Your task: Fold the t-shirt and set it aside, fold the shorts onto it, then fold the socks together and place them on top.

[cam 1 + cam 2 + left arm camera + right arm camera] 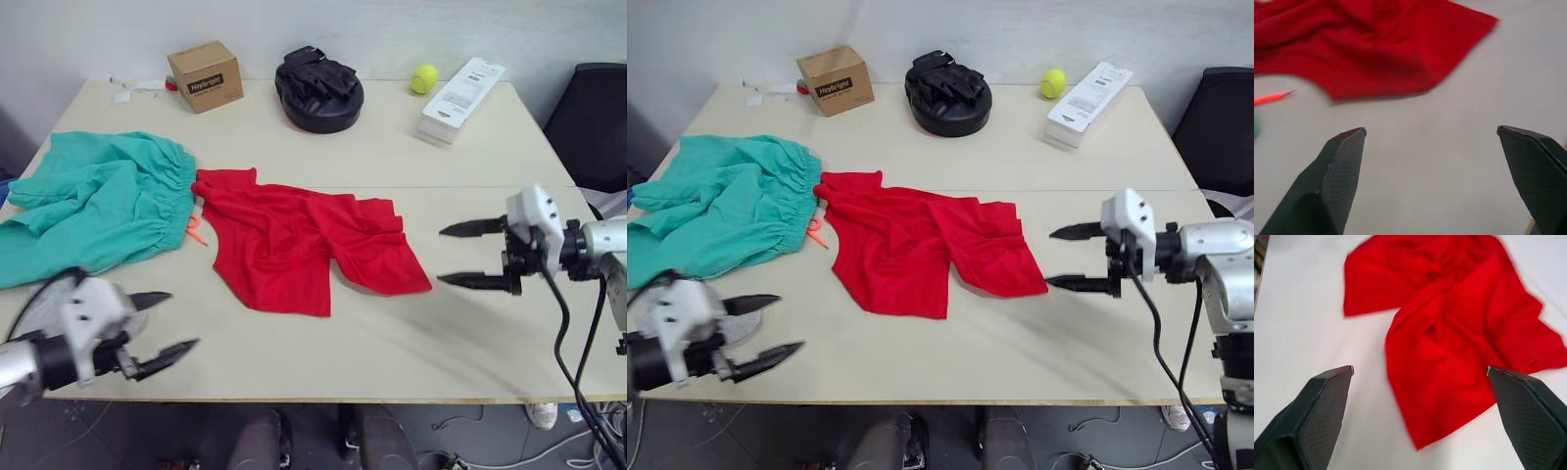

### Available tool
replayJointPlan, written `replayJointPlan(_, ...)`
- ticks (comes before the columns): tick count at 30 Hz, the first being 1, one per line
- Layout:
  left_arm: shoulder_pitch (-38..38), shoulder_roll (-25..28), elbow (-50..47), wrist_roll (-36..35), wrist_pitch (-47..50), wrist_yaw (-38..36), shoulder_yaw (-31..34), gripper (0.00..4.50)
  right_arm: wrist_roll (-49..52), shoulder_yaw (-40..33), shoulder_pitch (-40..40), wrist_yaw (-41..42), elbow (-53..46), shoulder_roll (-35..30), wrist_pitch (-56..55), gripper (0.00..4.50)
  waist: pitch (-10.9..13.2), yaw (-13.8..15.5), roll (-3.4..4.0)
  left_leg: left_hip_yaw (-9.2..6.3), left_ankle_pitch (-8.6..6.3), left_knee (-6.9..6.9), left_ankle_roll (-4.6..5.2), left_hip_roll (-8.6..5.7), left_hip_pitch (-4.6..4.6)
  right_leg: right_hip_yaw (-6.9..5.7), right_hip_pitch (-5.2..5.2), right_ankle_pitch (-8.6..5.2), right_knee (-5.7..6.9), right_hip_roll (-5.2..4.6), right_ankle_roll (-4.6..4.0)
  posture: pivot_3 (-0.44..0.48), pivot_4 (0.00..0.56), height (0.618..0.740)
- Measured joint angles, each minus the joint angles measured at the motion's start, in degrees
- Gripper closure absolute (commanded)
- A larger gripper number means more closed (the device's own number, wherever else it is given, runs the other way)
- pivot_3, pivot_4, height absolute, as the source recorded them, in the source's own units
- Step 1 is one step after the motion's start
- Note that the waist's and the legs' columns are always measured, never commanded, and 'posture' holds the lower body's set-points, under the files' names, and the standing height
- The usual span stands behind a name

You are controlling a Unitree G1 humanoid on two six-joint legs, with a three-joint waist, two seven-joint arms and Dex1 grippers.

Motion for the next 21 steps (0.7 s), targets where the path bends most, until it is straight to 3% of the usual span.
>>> replayJointPlan(5, -18.9, -0.5, 4.6, 5.3, -1.5, -4.4, -17.7, 0.0, -3.7, 1.0, 4.5, -0.8, -3.6, -0.1, -8.1, 0.05, 0.0, 0.2, 0.05, 0.08, 0.06, 0.07, 0.01, -0.02, 0.01, -0.03, 0.02, 0.03, 0.09, 0.05, 0.05, 0.0, 0.15, 0.74)
replayJointPlan(10, -36.3, -9.3, 13.6, 13.7, -3.2, -7.1, -34.4, 0.0, -6.2, 2.4, 8.1, -3.3, -5.7, 1.0, -12.1, 0.05, 0.0, 1.0, 0.04, 0.18, 0.07, 0.5, 0.05, 0.01, -0.06, -0.02, 0.05, 0.07, 0.19, 0.21, 0.12, 0.0, 0.15, 0.74)
replayJointPlan(15, -43.7, -16.3, 22.1, 19.5, -5.1, -9.0, -42.6, 0.0, -8.3, 3.6, 8.9, -5.6, -6.0, 1.5, -14.4, 0.05, 0.0, 1.6, -0.01, 0.25, 0.01, 0.83, 0.09, 0.1, -0.08, 0.13, 0.05, 0.07, 0.51, 0.33, 0.14, 0.0, 0.15, 0.74)
replayJointPlan(21, -47.7, -22.6, 26.3, 23.9, -4.4, -9.1, -48.0, 0.0, -9.8, 4.3, 8.9, -8.5, -5.9, 2.3, -15.6, 0.05, 0.1, 2.0, -0.03, 0.24, -0.01, 0.93, 0.12, 0.1, -0.09, 0.17, 0.05, 0.08, 0.54, 0.31, 0.15, 0.0, 0.15, 0.74)
